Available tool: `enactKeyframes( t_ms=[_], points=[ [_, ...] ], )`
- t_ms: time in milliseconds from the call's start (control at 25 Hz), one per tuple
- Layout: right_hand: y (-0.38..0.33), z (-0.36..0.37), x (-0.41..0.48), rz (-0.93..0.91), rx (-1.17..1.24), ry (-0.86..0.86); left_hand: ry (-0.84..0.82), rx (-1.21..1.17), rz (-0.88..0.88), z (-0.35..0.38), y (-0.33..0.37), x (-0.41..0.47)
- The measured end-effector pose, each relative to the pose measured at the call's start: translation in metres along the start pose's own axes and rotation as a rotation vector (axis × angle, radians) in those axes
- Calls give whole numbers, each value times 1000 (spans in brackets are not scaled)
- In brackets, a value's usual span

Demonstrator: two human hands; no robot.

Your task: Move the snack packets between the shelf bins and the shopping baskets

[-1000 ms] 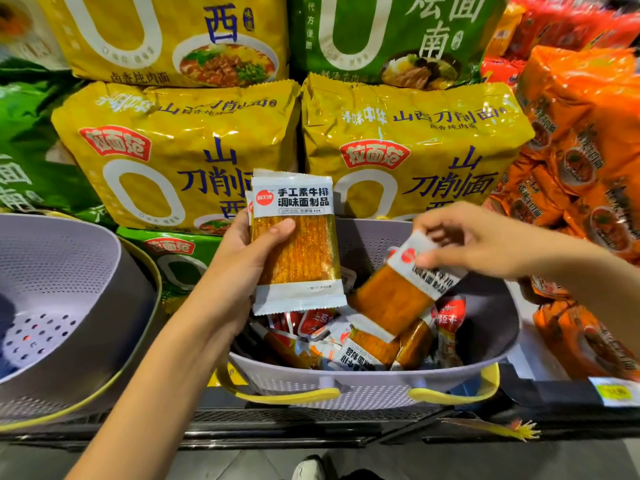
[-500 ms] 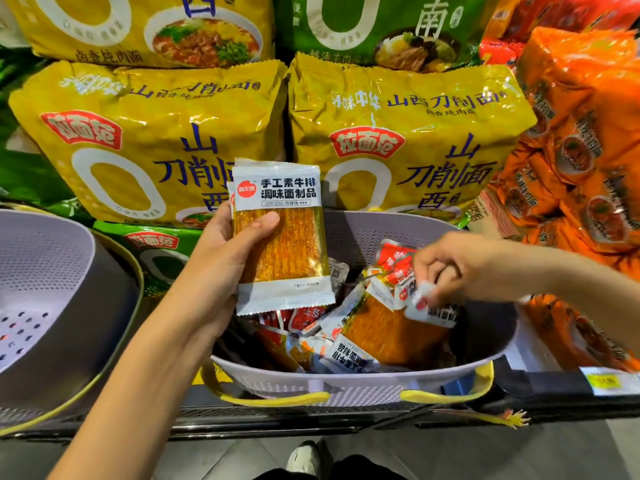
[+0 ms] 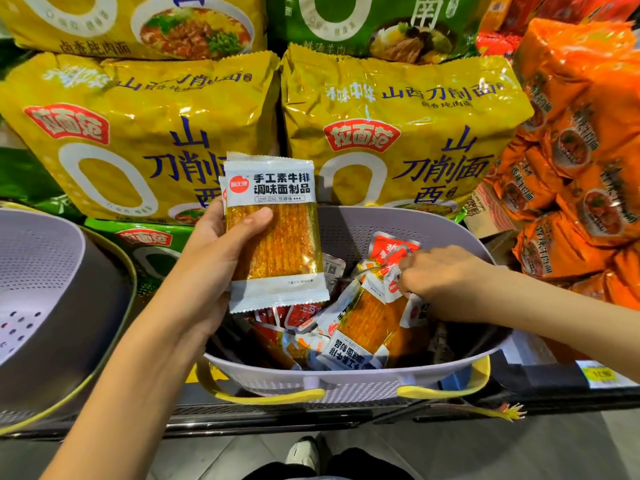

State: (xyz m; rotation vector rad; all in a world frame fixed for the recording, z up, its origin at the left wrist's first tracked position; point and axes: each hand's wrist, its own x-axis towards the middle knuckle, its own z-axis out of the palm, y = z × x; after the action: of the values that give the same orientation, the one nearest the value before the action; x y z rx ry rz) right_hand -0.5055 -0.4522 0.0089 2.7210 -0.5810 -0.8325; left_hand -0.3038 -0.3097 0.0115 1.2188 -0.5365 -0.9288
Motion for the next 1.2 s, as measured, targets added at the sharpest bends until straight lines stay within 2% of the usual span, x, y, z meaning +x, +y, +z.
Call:
enactKeyframes(
  t_ms=[200, 320, 400, 600, 960, 1200],
  points=[
    [13, -6, -6, -16, 334, -95, 3, -8, -3, 1, 1, -1],
    [20, -7, -2, -24, 623, 11, 5, -8, -1, 2, 2, -2],
    [24, -10, 2, 45, 727, 91, 1, -3, -2, 3, 2, -2],
    [19, -9, 3, 111, 521, 113, 7, -7, 2, 4, 3, -3],
    [7, -24, -11, -18, 532, 103, 8, -19, 16, 4, 5, -3],
    [-17, -48, 8, -130, 651, 290, 37, -56, 58, 4, 8, -5]
  ],
)
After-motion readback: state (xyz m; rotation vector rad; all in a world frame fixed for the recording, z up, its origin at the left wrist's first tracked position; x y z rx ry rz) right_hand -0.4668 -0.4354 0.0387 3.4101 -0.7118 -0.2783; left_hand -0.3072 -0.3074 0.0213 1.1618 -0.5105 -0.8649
